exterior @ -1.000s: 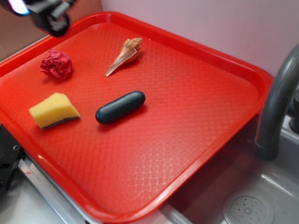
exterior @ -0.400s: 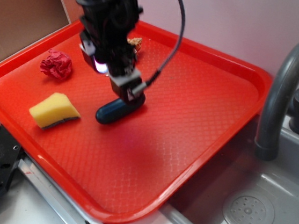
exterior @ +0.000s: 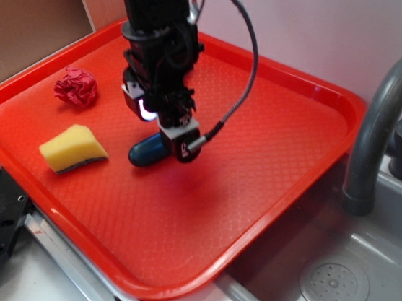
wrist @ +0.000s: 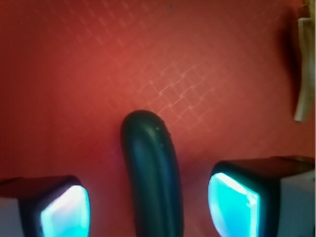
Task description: Grab the plastic pickle.
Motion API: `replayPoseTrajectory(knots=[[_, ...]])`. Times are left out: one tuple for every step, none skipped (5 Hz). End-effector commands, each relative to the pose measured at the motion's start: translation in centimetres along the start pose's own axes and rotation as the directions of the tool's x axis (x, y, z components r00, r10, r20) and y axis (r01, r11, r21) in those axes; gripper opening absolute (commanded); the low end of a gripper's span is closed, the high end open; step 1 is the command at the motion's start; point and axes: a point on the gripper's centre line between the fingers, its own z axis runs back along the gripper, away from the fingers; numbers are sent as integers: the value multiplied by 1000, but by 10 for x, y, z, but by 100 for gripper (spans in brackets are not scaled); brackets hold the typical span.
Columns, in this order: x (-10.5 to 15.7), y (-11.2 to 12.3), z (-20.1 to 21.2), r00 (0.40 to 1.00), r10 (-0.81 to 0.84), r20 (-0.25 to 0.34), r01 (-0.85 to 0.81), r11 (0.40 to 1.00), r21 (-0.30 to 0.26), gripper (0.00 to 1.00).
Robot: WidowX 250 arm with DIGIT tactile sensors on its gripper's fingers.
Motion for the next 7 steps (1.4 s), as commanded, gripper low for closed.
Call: replayPoseTrajectory(knots=[[1, -2, -22, 999, -23, -42, 21, 999, -43, 100], [-1, -6, -24, 999, -36, -29, 35, 999, -38, 0], [-3, -9, -27, 999, -34, -30, 33, 999, -31, 0], [-7, -14, -25, 999, -42, -4, 42, 998, -49, 0], [-10, -1, 13, 998, 43, -40, -45, 999, -28, 0], [-7, 25, 63, 990, 137, 28, -137, 990, -24, 0], [-12, 53, 111, 978, 196, 77, -196, 981, -8, 0]])
